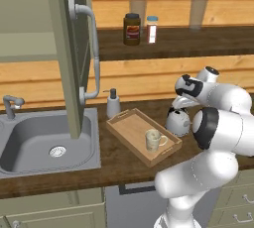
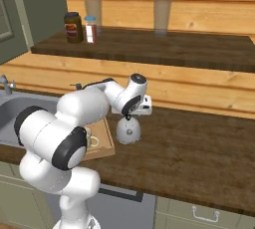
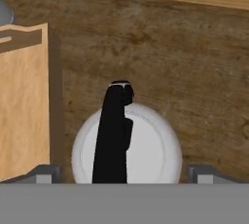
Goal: Pick the kettle from the counter and place it on the tray. Then pick the mug from the cabinet and place it on the tray. Then close the cabinet doors.
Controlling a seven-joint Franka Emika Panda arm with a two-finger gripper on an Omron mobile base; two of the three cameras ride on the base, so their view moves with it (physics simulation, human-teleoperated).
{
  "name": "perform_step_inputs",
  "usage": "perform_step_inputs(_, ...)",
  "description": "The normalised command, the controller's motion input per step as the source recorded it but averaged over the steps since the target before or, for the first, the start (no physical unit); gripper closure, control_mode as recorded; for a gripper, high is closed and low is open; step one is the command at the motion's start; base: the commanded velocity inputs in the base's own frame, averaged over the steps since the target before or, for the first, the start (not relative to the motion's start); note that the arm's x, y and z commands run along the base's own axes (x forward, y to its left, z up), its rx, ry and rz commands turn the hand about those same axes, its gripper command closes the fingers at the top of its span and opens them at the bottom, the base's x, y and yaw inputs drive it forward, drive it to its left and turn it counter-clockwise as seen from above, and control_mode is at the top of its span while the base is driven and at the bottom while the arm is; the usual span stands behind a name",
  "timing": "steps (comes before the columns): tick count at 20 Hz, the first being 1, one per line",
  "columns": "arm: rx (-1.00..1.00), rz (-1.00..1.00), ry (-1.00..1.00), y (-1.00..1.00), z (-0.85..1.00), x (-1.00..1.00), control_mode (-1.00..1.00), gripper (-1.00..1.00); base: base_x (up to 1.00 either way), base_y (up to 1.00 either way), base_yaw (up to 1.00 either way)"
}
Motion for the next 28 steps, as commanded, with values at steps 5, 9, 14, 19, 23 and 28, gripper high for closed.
perform_step_inputs(5,0.0,0.0,0.0,0.0,-0.2,0.17,-1.0,-1.0,0.0,0.0,0.0)
perform_step_inputs(9,0.0,0.01,0.0,0.1,-0.14,0.0,-1.0,-1.0,0.0,0.0,0.0)
perform_step_inputs(14,-0.07,0.0,0.0,0.32,-0.18,-0.05,-1.0,1.0,0.0,0.0,0.0)
perform_step_inputs(19,-0.03,0.0,0.0,0.3,-0.03,0.0,-1.0,1.0,0.0,0.0,0.0)
perform_step_inputs(23,-0.02,0.0,-0.06,0.1,0.04,-0.08,-1.0,1.0,0.0,0.0,0.0)
perform_step_inputs(28,-0.05,0.0,-0.15,0.0,0.36,-0.06,-1.0,1.0,0.0,0.0,0.0)
